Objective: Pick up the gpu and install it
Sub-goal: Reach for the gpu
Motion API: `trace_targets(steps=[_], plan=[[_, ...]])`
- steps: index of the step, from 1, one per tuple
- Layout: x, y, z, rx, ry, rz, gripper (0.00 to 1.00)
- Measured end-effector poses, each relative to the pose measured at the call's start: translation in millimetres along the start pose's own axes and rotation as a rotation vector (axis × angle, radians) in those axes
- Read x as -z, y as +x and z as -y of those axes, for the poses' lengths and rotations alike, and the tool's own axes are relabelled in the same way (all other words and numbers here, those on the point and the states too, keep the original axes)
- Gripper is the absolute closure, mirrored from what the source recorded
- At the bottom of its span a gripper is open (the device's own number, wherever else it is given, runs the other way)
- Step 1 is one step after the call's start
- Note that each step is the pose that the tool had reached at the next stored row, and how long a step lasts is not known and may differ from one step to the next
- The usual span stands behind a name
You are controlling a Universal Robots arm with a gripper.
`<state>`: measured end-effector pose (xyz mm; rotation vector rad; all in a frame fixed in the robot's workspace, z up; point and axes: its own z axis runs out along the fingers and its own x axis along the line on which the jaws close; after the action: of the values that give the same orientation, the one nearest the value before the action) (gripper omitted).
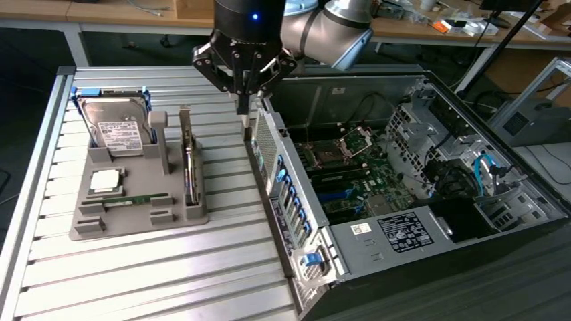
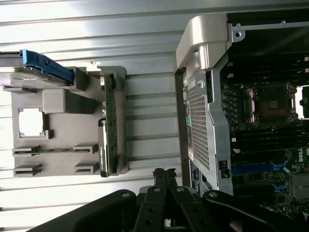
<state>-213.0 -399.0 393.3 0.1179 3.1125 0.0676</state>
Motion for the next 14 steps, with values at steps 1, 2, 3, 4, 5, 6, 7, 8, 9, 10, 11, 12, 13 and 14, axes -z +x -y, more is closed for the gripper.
trace_targets(steps=[1,2,3,4,5,6,7,8,9,10,11,12,13,14], plan=[[0.0,0.4,0.0,0.000,0.0000,0.0000,0.89],[0.0,0.6,0.0,0.000,0.0000,0.0000,0.89],[0.0,1.1,0.1,0.000,-0.0001,0.0000,0.89],[0.0,1.5,0.1,0.000,-0.0001,0.0001,0.89],[0.1,1.8,0.1,0.000,0.0000,0.0000,0.89],[0.1,2.1,0.1,0.000,0.0000,0.0000,0.89],[0.1,2.4,0.2,0.000,0.0000,0.0000,0.89],[0.1,2.8,0.2,0.000,-0.0001,0.0001,0.89],[0.1,3.2,0.2,0.000,-0.0001,0.0000,0.89],[0.1,3.6,0.3,0.000,-0.0001,0.0000,0.89],[0.1,4.1,0.3,0.000,-0.0001,0.0000,0.89],[0.1,4.5,0.3,0.000,0.0000,0.0000,0.89],[0.1,4.9,0.3,0.000,0.0000,0.0001,0.89],[0.1,5.3,0.4,0.000,0.0000,0.0000,0.89]])
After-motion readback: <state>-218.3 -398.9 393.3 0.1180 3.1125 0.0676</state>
